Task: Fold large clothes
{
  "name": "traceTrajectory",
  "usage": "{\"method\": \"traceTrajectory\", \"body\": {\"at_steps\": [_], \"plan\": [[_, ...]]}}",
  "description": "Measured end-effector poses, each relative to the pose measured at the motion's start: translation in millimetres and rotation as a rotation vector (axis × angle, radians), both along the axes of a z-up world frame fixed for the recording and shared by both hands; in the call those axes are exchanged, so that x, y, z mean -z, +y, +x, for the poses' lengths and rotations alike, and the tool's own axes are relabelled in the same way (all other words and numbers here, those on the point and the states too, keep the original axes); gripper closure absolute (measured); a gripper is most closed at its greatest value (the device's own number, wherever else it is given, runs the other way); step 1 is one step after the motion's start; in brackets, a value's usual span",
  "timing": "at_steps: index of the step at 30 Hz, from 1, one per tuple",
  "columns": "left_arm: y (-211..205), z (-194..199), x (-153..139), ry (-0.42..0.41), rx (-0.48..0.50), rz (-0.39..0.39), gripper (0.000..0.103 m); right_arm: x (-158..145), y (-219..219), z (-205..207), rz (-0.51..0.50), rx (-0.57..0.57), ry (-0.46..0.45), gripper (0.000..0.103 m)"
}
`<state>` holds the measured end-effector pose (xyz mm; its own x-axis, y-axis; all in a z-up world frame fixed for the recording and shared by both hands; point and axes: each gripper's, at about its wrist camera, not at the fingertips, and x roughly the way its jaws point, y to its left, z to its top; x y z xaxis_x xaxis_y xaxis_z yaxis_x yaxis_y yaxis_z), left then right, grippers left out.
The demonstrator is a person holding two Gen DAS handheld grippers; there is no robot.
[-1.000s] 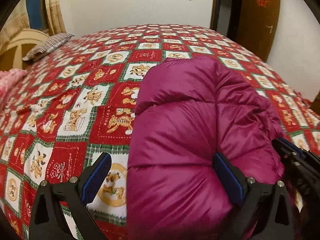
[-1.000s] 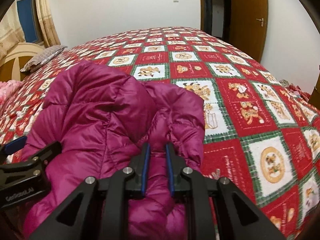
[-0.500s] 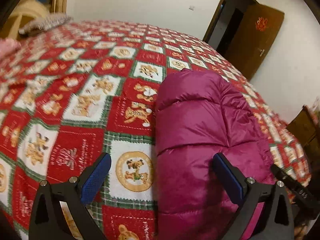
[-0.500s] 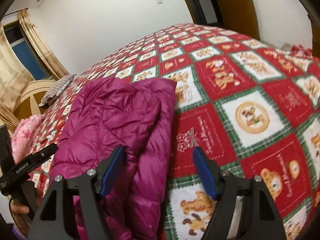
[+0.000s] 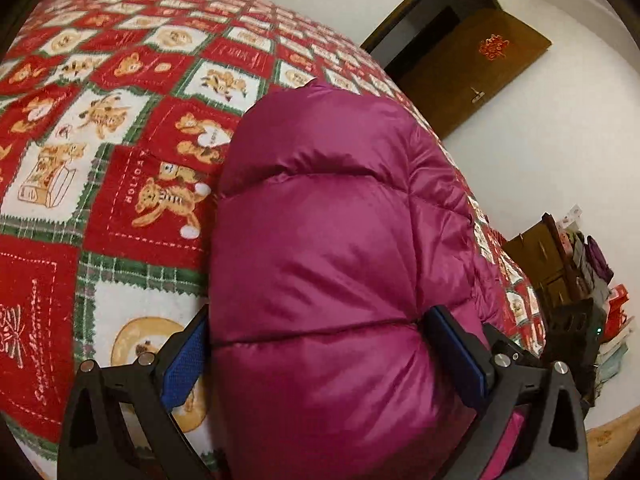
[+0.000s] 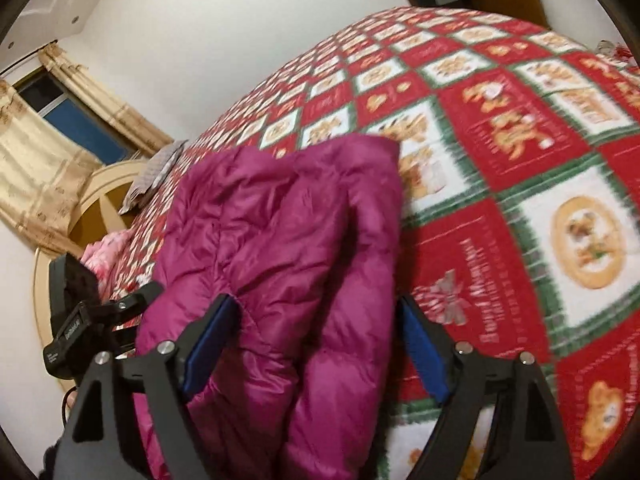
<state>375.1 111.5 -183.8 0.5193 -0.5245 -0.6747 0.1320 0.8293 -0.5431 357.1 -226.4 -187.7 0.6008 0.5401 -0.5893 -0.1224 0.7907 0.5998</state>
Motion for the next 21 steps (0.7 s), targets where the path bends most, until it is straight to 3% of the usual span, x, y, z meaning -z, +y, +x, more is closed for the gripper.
{"method": "traceTrajectory", "body": {"at_steps": [7, 15, 21], "plan": [[0.8, -0.3, 1.9, -0.016, 0.016, -0.017, 0.001, 0.5, 12.0, 10.6, -0.018, -0.059, -0.027, 0.016], [1.0, -3.9, 6.9, -0.062, 0.062, 0.009, 0.001, 0.9, 40.6, 14.9, -0.130, -0.129, -0.038, 0.013], [-6.8, -16.9, 2.4, -0.086, 0.066, 0.065, 0.006, 1.2, 43.4, 8.5, -0.108, -0.166, -0.015, 0.037]]}}
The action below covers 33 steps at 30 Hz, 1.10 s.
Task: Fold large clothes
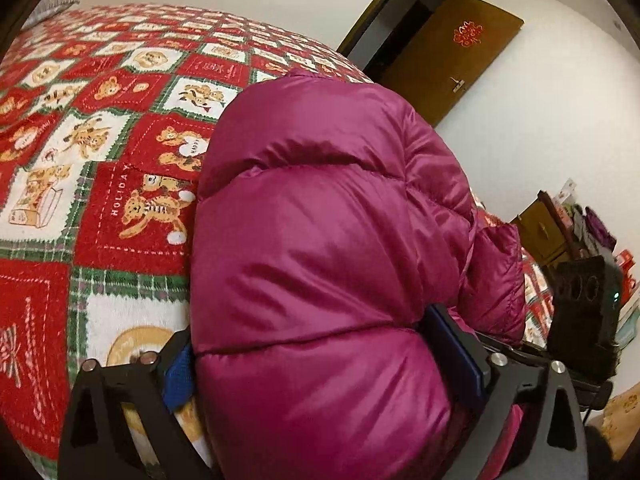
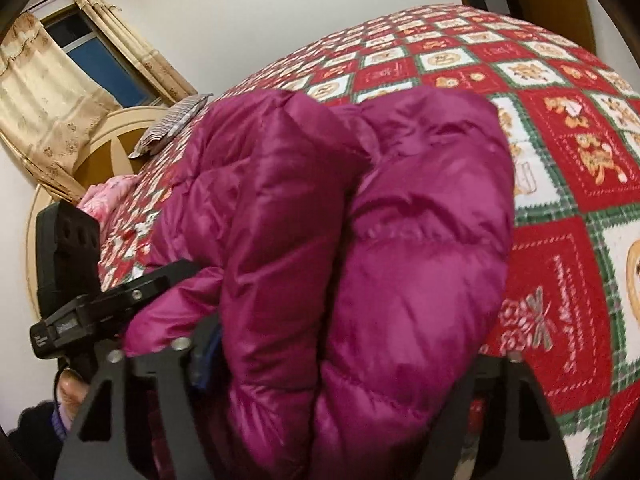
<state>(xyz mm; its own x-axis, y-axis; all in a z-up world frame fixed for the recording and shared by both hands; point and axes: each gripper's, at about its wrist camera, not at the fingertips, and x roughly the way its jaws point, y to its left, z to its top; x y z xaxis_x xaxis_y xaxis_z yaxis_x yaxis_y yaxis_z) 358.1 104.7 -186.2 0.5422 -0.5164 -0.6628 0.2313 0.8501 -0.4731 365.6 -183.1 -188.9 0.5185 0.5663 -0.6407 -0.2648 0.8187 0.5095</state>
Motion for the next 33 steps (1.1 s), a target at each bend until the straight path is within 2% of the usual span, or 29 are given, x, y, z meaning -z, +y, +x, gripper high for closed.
{"method": "traceTrajectory", "body": {"at_steps": [2, 5, 13, 16, 23, 33], "plan": [[-1.4, -4.4, -0.3, -0.004, -0.002, 0.005, 0.010, -0.3, 1.1, -6.2, 0.001, -0.001, 0.001, 0.045], [-2.1, -17.5, -3.0, -0.003, -0.013, -0.010, 0.014, -3.2, 4.1, -15.2, -0.013, 0.002, -0.006, 0.052], [-20.6, -42.2, -19.7, -0.040, -0.005, -0.054, 0.014, -21.2, 2.0, -47.8, -0.056, 0.021, -0.044, 0.066], [-37.3, -48.3, -31.0, -0.066, 0.027, -0.050, 0.015, -27.8, -7.5, -59.5, -0.067, 0.046, -0.063, 0.067], [-85.7, -57.3, -58.4, -0.120, 0.121, -0.044, 0.018, -40.8, -61.1, -84.0, -0.025, 0.137, -0.096, 0.068], [-158.8, -51.1, -78.0, -0.159, 0.225, -0.023, 0.018, -64.0, -126.6, -114.9, -0.076, 0.260, -0.161, 0.068]]}}
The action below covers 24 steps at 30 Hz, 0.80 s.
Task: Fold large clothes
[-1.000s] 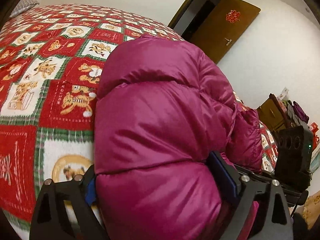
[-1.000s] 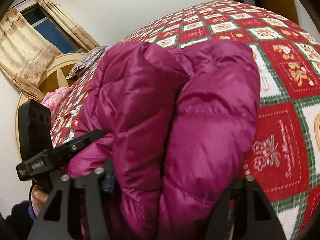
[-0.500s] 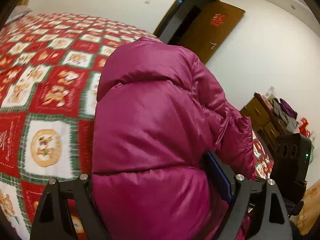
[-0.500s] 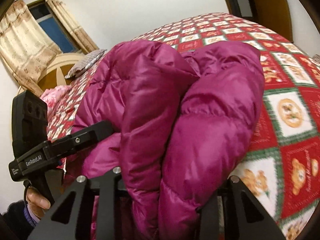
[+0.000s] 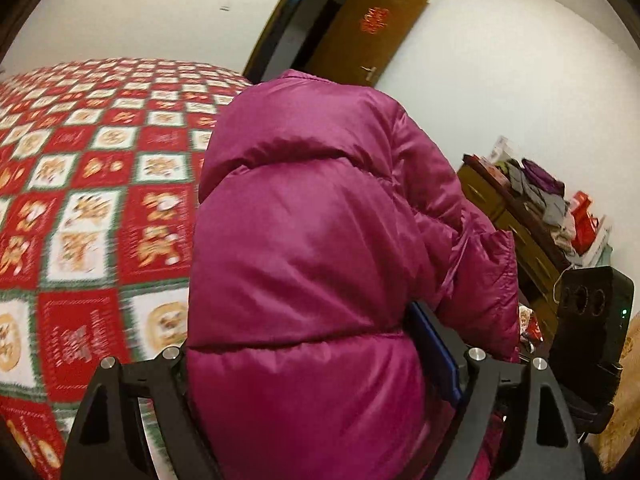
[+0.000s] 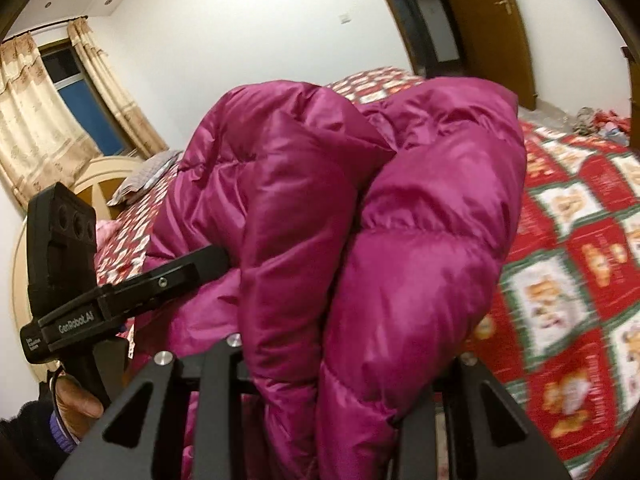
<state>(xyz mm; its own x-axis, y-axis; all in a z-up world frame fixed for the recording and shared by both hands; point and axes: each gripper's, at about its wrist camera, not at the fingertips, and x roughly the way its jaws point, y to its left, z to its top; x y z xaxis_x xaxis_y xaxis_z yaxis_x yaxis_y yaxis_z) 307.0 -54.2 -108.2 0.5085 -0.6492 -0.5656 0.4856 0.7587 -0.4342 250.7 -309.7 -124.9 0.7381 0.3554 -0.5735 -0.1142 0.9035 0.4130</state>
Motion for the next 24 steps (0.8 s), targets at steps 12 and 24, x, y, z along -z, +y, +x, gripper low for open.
{"method": "traceTrajectory", "body": {"at_steps": [12, 24], "plan": [[-51.1, -7.0, -10.9, -0.015, 0.051, 0.041, 0.018, 2.2, -44.1, -11.3, 0.020, 0.086, -0.015, 0.068], [-81.3, 12.8, -3.1, 0.048, 0.009, 0.056, 0.018, 0.7, -28.7, -0.8, -0.062, 0.096, 0.001, 0.068]]}}
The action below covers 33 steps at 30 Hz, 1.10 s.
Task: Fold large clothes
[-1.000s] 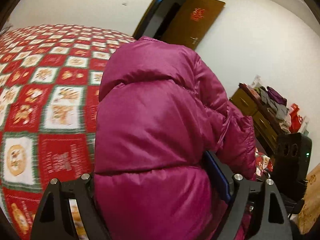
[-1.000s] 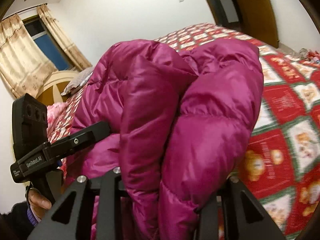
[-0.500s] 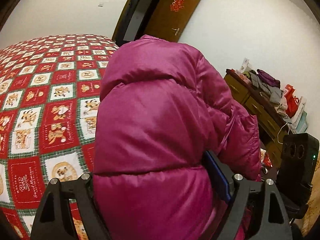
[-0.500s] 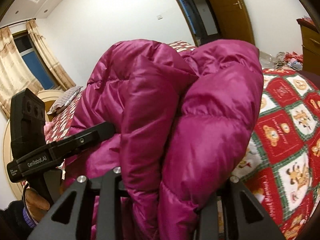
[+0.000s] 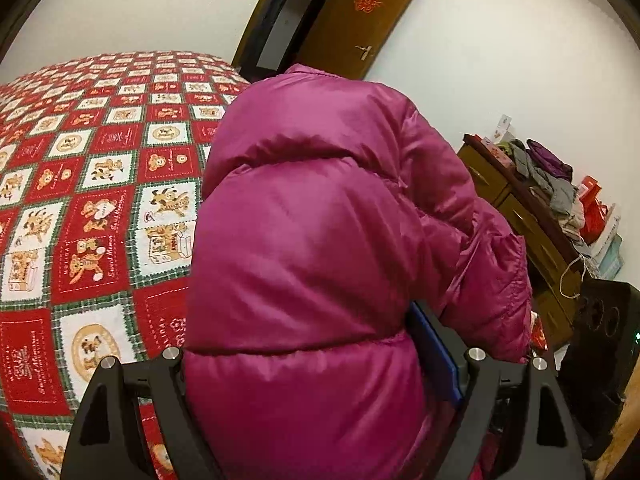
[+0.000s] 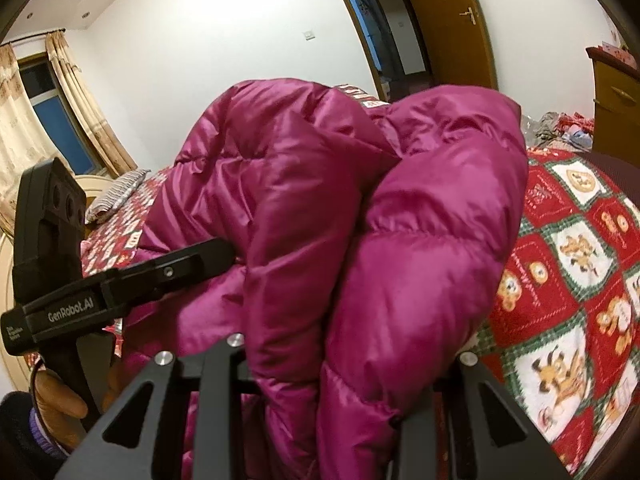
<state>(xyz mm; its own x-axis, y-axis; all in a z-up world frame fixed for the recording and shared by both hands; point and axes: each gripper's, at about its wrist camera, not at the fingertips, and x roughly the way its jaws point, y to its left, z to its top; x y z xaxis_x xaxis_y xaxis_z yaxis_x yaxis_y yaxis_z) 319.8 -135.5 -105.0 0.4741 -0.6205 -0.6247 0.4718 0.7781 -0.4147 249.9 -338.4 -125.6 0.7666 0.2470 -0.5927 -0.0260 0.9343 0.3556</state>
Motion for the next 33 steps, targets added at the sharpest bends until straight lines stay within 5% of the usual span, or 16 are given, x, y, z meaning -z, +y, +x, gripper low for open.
{"method": "traceTrajectory", "body": {"at_steps": [21, 33], "plan": [[-34.2, 46.4, 43.1, 0.086, -0.157, 0.137, 0.018, 32.2, 30.5, 87.8, -0.022, -0.029, 0.146, 0.068], [-41.3, 62.4, 66.6, 0.073, -0.234, 0.232, 0.011, 53.5, 10.6, 107.0, 0.155, -0.022, 0.158, 0.067]]}}
